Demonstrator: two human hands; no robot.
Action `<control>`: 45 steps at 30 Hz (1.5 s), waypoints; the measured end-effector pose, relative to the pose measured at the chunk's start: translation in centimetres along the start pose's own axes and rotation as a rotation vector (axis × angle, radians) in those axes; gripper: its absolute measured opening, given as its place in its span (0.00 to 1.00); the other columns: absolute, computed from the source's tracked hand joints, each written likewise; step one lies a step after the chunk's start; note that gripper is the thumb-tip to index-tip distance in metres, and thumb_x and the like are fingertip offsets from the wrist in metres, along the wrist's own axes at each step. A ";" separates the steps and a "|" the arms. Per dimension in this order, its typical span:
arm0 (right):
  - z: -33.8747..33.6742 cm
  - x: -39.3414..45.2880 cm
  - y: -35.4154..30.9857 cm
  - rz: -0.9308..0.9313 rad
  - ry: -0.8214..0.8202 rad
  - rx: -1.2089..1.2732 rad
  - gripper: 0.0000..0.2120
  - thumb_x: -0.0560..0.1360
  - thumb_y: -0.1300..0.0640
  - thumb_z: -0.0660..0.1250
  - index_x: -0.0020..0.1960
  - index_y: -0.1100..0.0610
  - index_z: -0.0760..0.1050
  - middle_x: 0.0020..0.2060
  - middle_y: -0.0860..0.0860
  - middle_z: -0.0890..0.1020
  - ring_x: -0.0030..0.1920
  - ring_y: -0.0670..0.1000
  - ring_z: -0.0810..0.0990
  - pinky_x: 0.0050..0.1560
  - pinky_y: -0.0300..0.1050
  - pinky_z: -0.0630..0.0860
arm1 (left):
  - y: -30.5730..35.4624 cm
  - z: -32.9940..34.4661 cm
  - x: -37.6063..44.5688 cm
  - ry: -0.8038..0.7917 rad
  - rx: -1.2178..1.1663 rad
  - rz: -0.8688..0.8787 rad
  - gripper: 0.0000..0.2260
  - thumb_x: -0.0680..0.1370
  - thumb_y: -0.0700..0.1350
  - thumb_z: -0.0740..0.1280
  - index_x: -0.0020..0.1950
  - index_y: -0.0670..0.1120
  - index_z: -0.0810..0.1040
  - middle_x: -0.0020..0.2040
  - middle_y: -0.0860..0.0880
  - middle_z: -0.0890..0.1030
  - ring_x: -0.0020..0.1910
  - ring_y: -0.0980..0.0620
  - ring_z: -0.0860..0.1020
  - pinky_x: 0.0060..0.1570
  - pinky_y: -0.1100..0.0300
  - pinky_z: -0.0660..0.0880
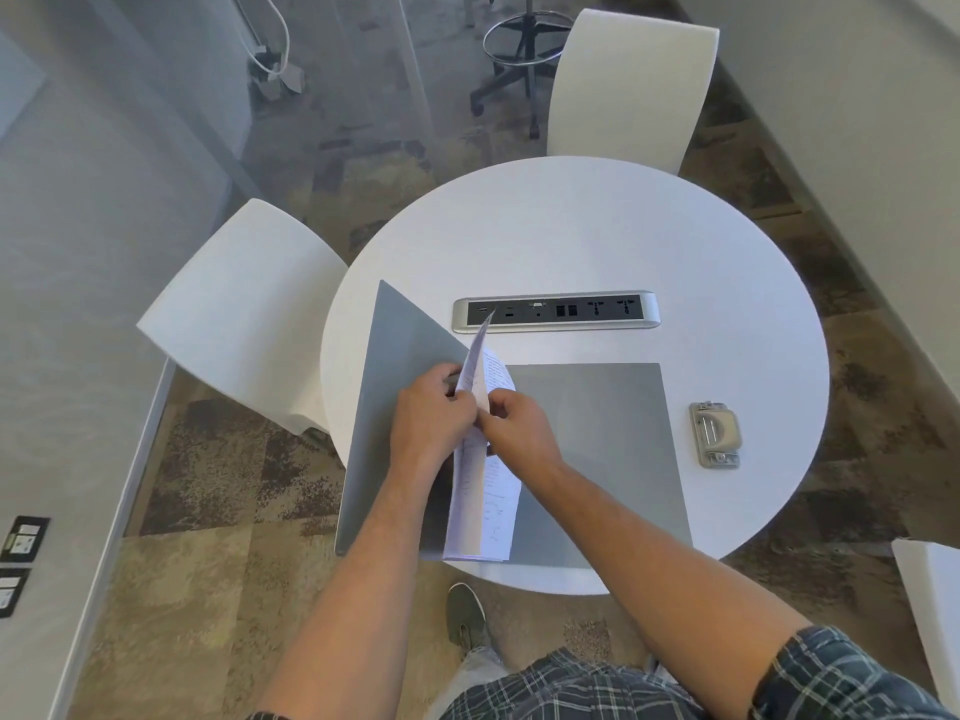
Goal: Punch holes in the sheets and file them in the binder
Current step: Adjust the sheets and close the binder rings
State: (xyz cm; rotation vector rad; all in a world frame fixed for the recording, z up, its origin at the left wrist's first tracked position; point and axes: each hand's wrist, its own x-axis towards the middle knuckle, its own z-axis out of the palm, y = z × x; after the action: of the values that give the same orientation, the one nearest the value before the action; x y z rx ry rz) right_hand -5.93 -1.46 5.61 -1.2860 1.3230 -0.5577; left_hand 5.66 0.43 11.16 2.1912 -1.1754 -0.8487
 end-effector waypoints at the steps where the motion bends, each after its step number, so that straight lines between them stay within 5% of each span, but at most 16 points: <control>1: -0.3 0.0 0.1 0.000 0.018 0.037 0.13 0.77 0.52 0.69 0.36 0.54 0.71 0.29 0.43 0.79 0.32 0.48 0.80 0.38 0.53 0.85 | 0.3 0.2 0.0 -0.001 -0.029 -0.004 0.16 0.75 0.43 0.64 0.61 0.54 0.81 0.50 0.57 0.84 0.48 0.54 0.83 0.47 0.59 0.79; 3: -0.9 -0.2 0.1 0.026 0.020 0.159 0.11 0.77 0.47 0.70 0.43 0.54 0.74 0.37 0.47 0.84 0.39 0.51 0.85 0.38 0.51 0.84 | 0.7 0.8 0.2 -0.013 -0.111 -0.011 0.13 0.76 0.49 0.65 0.60 0.54 0.81 0.50 0.57 0.85 0.47 0.56 0.83 0.48 0.58 0.81; 6: -2.2 -0.1 0.7 0.054 -0.018 0.289 0.20 0.72 0.38 0.71 0.55 0.51 0.75 0.45 0.51 0.89 0.46 0.53 0.88 0.50 0.55 0.83 | 1.4 1.9 0.1 -0.074 -0.298 -0.046 0.15 0.78 0.59 0.66 0.55 0.51 0.84 0.47 0.52 0.87 0.41 0.52 0.86 0.43 0.52 0.85; 10: -5.0 -0.2 1.8 0.038 -0.013 0.326 0.18 0.70 0.55 0.75 0.58 0.53 0.76 0.46 0.56 0.89 0.44 0.57 0.89 0.50 0.55 0.85 | 2.5 3.5 -0.1 -0.188 -0.445 -0.073 0.14 0.81 0.59 0.65 0.49 0.50 0.83 0.48 0.47 0.87 0.42 0.46 0.87 0.43 0.50 0.86; 14: -9.3 -0.3 3.9 0.128 0.066 0.367 0.21 0.63 0.60 0.72 0.56 0.57 0.81 0.45 0.61 0.88 0.40 0.59 0.87 0.45 0.55 0.83 | 2.3 5.2 0.3 -0.230 -0.514 -0.083 0.07 0.81 0.51 0.68 0.49 0.49 0.82 0.52 0.44 0.86 0.42 0.45 0.87 0.45 0.51 0.84; 17: -12.4 -0.4 6.4 0.213 0.163 0.337 0.18 0.66 0.64 0.73 0.56 0.58 0.82 0.44 0.58 0.88 0.37 0.56 0.86 0.41 0.50 0.83 | 0.3 6.6 1.2 -0.122 -0.322 -0.040 0.05 0.77 0.50 0.68 0.45 0.53 0.83 0.46 0.53 0.86 0.45 0.52 0.86 0.49 0.54 0.83; 20: -14.5 -0.4 9.0 0.277 0.263 0.267 0.13 0.72 0.70 0.70 0.55 0.59 0.82 0.43 0.55 0.87 0.36 0.54 0.86 0.37 0.46 0.81 | -2.1 8.0 1.7 -0.103 -0.085 -0.045 0.07 0.78 0.45 0.67 0.51 0.51 0.83 0.49 0.54 0.85 0.49 0.53 0.83 0.45 0.61 0.76; 25: -15.2 0.9 13.5 0.409 0.357 0.084 0.15 0.73 0.65 0.71 0.59 0.59 0.77 0.52 0.57 0.85 0.47 0.59 0.86 0.53 0.61 0.84 | -5.3 10.1 1.5 -0.226 0.184 -0.024 0.14 0.76 0.43 0.69 0.62 0.50 0.81 0.57 0.51 0.83 0.56 0.47 0.80 0.50 0.56 0.78; 31: -12.1 0.0 13.0 0.277 0.511 -0.588 0.29 0.71 0.60 0.73 0.70 0.55 0.69 0.62 0.56 0.78 0.59 0.60 0.79 0.54 0.58 0.80 | -7.6 11.3 0.9 -0.304 0.289 0.129 0.25 0.74 0.43 0.72 0.70 0.54 0.75 0.67 0.52 0.78 0.61 0.49 0.79 0.56 0.55 0.79; 35: -8.6 0.3 11.7 0.008 0.190 -0.654 0.26 0.76 0.57 0.72 0.72 0.49 0.72 0.70 0.50 0.76 0.67 0.55 0.77 0.66 0.54 0.76 | -8.2 11.3 1.0 -0.303 0.252 0.164 0.32 0.72 0.44 0.78 0.75 0.51 0.70 0.70 0.54 0.73 0.66 0.51 0.75 0.61 0.58 0.74; 39: -5.5 1.2 10.3 -0.105 -0.219 -0.853 0.35 0.79 0.54 0.70 0.83 0.47 0.59 0.78 0.47 0.70 0.75 0.54 0.71 0.73 0.54 0.70 | -8.7 11.2 1.3 -0.373 0.246 0.174 0.40 0.70 0.44 0.79 0.78 0.51 0.65 0.73 0.53 0.72 0.69 0.50 0.74 0.65 0.56 0.73; 45: -3.9 2.1 10.7 -0.147 -0.339 -1.115 0.38 0.79 0.51 0.68 0.84 0.49 0.54 0.83 0.45 0.57 0.80 0.51 0.62 0.76 0.55 0.64 | -8.6 10.8 1.7 -0.393 0.208 0.116 0.28 0.70 0.38 0.69 0.70 0.53 0.72 0.64 0.51 0.78 0.62 0.49 0.78 0.58 0.55 0.78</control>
State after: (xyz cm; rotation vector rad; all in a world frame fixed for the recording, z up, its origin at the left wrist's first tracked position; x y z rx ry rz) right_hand -12.62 -1.68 -3.81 -2.2566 1.2595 0.3975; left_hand 3.21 1.74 -2.48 2.1478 -1.6258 -1.1905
